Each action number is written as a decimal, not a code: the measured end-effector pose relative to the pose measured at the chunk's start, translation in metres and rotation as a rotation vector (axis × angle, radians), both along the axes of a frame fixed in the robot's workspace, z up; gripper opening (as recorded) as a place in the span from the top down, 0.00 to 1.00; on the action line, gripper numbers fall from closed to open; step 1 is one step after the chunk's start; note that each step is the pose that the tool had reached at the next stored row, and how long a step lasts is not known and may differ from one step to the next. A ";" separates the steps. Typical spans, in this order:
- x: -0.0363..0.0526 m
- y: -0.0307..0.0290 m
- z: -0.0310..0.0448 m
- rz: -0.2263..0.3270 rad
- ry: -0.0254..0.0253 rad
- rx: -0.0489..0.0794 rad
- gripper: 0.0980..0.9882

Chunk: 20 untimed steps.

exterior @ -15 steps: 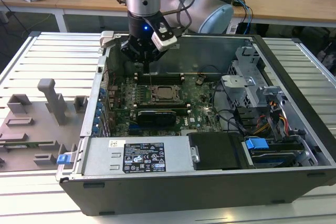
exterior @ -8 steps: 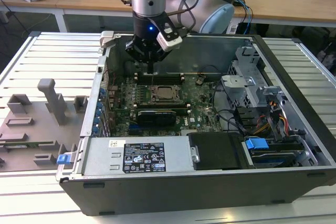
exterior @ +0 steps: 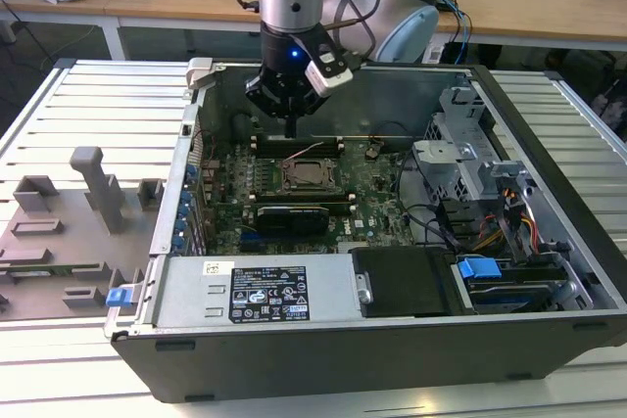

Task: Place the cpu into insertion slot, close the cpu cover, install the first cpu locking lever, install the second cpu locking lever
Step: 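Install the first cpu locking lever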

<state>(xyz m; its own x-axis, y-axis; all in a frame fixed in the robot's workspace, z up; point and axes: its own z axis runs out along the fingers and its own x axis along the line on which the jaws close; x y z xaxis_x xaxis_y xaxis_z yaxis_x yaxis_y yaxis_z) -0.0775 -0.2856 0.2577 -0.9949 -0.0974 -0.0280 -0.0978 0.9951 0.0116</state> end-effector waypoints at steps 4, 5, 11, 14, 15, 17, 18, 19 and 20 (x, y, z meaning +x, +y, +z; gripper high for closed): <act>0.0004 0.0000 0.0000 0.000 -0.0001 0.000 0.99; 0.0004 0.0000 0.0000 0.000 -0.0001 0.000 0.99; 0.0004 0.0000 -0.0040 0.000 -0.0001 0.000 0.99; 0.0004 0.0000 -0.0053 0.000 -0.0001 0.000 0.99; 0.0004 0.0000 -0.0059 0.000 0.0000 0.000 0.99; 0.0004 0.0000 -0.0075 0.000 0.0000 0.000 0.99; 0.0004 0.0000 -0.0079 0.000 -0.0001 0.000 0.99; 0.0004 0.0000 -0.0084 0.000 -0.0001 0.000 0.99; 0.0004 0.0000 -0.0089 0.000 -0.0001 0.000 0.99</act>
<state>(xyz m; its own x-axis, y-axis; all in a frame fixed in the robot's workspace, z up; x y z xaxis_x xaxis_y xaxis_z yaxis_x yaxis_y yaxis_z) -0.0771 -0.2856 0.2488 -0.9949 -0.0974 -0.0281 -0.0977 0.9951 0.0117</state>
